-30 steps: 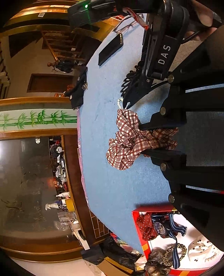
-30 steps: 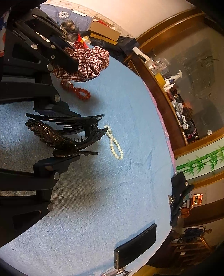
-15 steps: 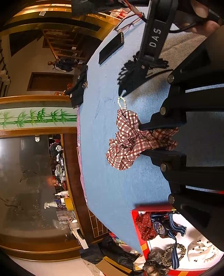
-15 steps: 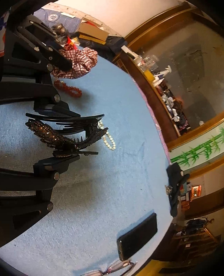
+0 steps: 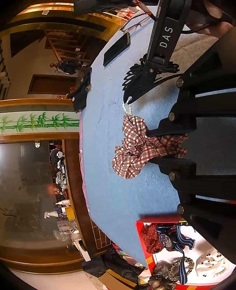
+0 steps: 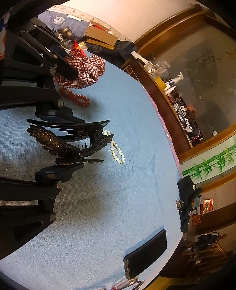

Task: Organize jewelry
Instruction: 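Hold the plaid scrunchie and black comb raised above the table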

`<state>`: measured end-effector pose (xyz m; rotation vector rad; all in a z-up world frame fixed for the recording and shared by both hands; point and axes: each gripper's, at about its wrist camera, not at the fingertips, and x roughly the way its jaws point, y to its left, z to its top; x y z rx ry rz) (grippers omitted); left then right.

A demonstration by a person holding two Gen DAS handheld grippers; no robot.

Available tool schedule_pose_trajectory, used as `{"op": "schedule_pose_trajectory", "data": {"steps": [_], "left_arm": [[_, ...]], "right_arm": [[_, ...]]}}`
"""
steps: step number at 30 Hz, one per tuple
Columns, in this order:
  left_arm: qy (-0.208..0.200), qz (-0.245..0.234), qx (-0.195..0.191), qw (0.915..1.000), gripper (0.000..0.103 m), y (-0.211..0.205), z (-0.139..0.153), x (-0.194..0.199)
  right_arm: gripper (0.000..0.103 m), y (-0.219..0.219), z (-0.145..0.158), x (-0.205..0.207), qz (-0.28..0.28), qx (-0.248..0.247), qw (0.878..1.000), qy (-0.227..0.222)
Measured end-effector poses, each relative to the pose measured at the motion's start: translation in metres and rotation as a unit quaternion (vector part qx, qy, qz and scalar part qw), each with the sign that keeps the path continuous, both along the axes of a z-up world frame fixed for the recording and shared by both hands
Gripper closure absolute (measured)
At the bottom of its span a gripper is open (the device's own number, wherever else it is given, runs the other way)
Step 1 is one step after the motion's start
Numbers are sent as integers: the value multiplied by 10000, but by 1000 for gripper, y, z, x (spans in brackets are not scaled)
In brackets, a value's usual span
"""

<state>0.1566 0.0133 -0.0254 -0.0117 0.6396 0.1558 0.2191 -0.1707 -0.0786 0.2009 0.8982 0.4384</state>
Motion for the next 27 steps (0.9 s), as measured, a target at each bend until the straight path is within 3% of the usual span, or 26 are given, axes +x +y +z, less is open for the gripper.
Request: {"op": "schedule_pose_trajectory", "data": {"steps": [27], "left_arm": [[-29, -3, 8, 10000, 85, -1, -1, 1]], "right_arm": [[61, 4, 1, 1, 74, -46, 9999, -60]]}}
